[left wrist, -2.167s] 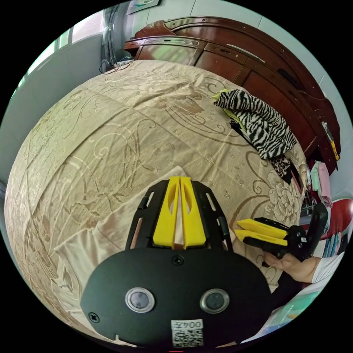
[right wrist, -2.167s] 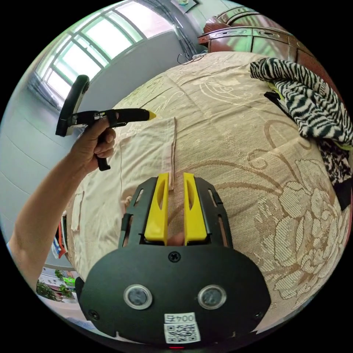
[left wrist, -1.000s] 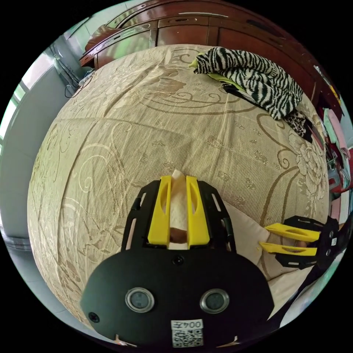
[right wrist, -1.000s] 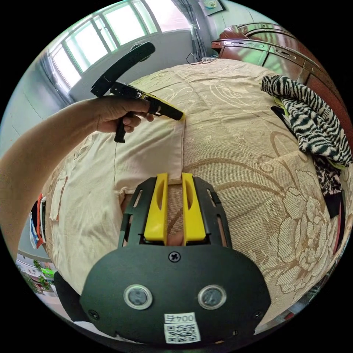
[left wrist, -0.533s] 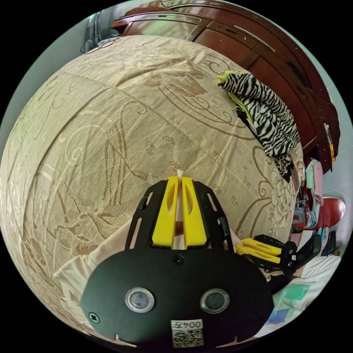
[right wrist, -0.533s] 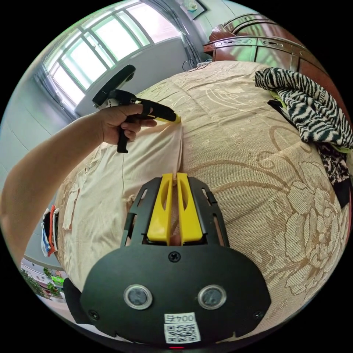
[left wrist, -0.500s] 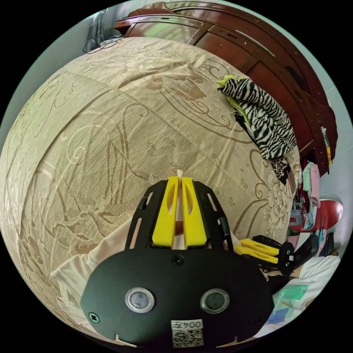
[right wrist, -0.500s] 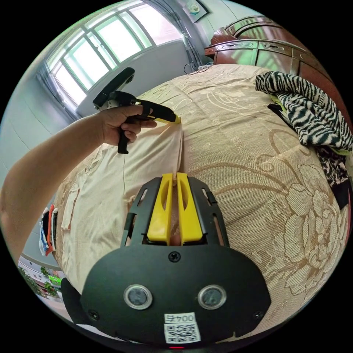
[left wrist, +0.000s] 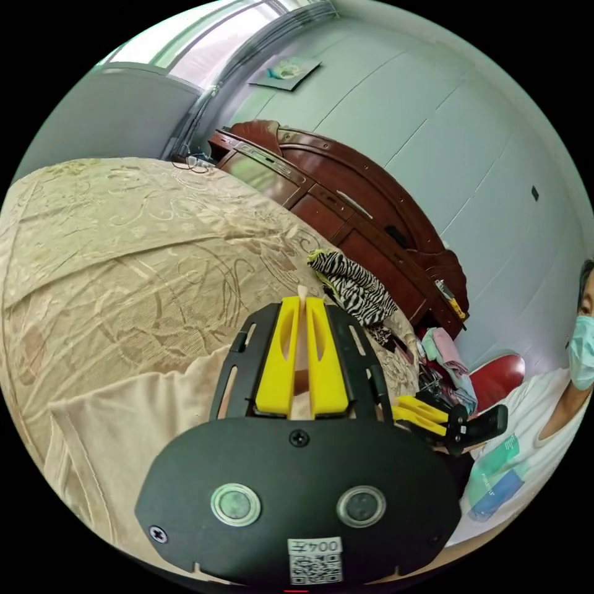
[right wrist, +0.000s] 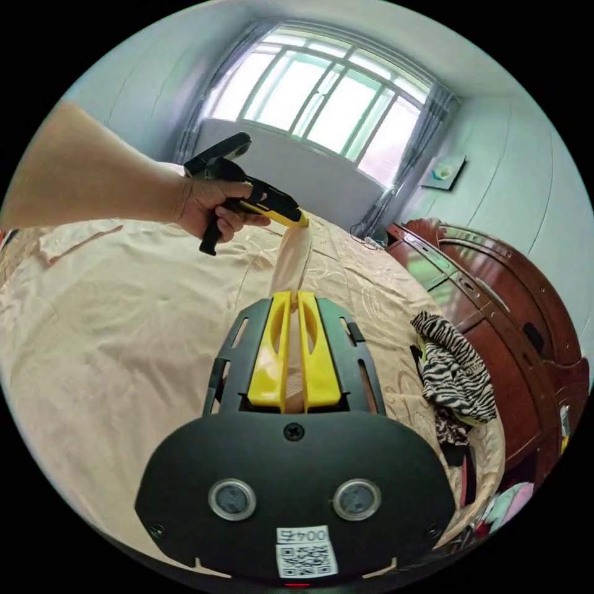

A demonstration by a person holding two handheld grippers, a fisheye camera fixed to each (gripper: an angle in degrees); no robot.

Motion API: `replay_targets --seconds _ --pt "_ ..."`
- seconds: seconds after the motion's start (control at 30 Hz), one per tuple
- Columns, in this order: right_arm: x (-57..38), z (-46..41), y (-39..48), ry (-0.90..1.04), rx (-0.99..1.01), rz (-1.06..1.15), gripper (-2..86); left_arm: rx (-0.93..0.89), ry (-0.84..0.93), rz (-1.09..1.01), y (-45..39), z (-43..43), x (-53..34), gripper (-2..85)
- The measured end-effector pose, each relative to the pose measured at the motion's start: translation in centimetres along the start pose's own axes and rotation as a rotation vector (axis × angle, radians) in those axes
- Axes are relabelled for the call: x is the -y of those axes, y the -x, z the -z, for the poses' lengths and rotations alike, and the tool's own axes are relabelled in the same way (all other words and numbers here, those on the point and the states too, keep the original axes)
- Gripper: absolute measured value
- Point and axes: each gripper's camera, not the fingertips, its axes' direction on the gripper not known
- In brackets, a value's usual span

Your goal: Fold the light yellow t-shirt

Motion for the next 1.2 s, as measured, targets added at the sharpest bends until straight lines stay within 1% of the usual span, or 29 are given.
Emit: replay_targets --seconds 0.07,0.13,0.23,0.3,0.37,0.43,0.5,0.57,0.6,0.63,0.67,0.7,0.77,0.8,0.83,0.87,0.9,1.0,1.1,1.17,1.2 --pt "0.9 1.0 3.5 -0.034 -0.027 0.128 1.6 -0.034 -0.047 0.046 1.0 3.4 -1.5 1.7" --pt "1.3 1.2 5.7 -0.037 -0.017 0.2 1.9 -0.05 -0.077 0.097 2.1 6.4 -3.0 1.8" --pt "2.0 0.8 8.5 0.005 0.044 0.28 2.6 -0.03 -0.08 0.18 3.6 10.2 -5.5 1.9" --pt "2.3 0.1 9.8 0.054 0.08 0.333 3.3 -0.018 -0.058 0.271 5.0 12.2 -6.8 2.0" --pt "2.7 -1.1 11.0 0.123 0.094 0.376 4.1 -0.023 -0.075 0.369 6.1 13.8 -7.6 1.9" --pt "2.9 -1.4 10.9 0.143 0.16 0.384 5.0 -0.079 -0.15 0.445 6.8 15.6 -8.3 1.8" --pt "3.0 -1.4 10.4 0.138 0.208 0.389 6.1 -0.182 -0.278 0.518 7.5 18.4 -9.0 1.7" --pt "2.8 -1.2 9.2 0.116 0.304 0.399 7.7 -0.184 -0.356 0.561 7.6 20.5 -9.4 1.5" --pt "2.8 -1.2 8.7 0.109 0.328 0.389 7.6 -0.157 -0.387 0.569 7.1 21.5 -9.3 1.4" --pt "2.9 -1.2 7.4 0.099 0.375 0.344 7.6 -0.144 -0.393 0.57 6.8 21.8 -9.1 1.3" --pt "3.1 -1.6 5.5 0.091 0.41 0.253 6.8 -0.139 -0.391 0.56 6.0 21.8 -8.4 1.0" --pt "3.2 -1.9 4.4 0.094 0.421 0.194 6.4 -0.157 -0.364 0.547 5.3 21.0 -7.3 0.8" --pt "3.0 -4.9 -0.9 0.189 0.451 -0.077 5.4 -0.175 -0.294 0.506 3.9 18.9 -5.3 0.5" --pt "2.7 -5.9 -2.3 0.217 0.475 -0.144 5.3 -0.138 -0.234 0.47 2.6 17.3 -3.7 0.4" --pt "1.9 -7.8 -4.9 0.273 0.544 -0.26 5.4 -0.108 -0.204 0.45 1.9 16.5 -2.9 0.4" --pt "0.9 -9.4 -7.0 0.319 0.564 -0.35 5.9 -0.044 -0.145 0.406 0.6 14.8 -1.3 0.4" --pt "0.5 -9.9 -7.8 0.332 0.563 -0.375 6.3 0.026 -0.082 0.363 -0.6 13.3 0.1 0.3" --pt "-1.1 -11.3 -10.6 0.344 0.589 -0.436 8.1 0.17 0.037 0.263 -3.2 10.0 3.1 0.2" --pt "-2.8 -13.1 -12.4 0.376 0.713 -0.527 8.3 0.195 0.136 0.233 -4.3 7.6 4.8 0.2" --pt "-3.9 -14.2 -13.4 0.378 0.756 -0.575 7.1 0.201 0.143 0.233 -4.6 7.0 5.4 0.2" --pt "-4.1 -14.5 -13.6 0.376 0.758 -0.578 5.2 0.215 0.136 0.253 -4.5 6.9 5.6 0.2"
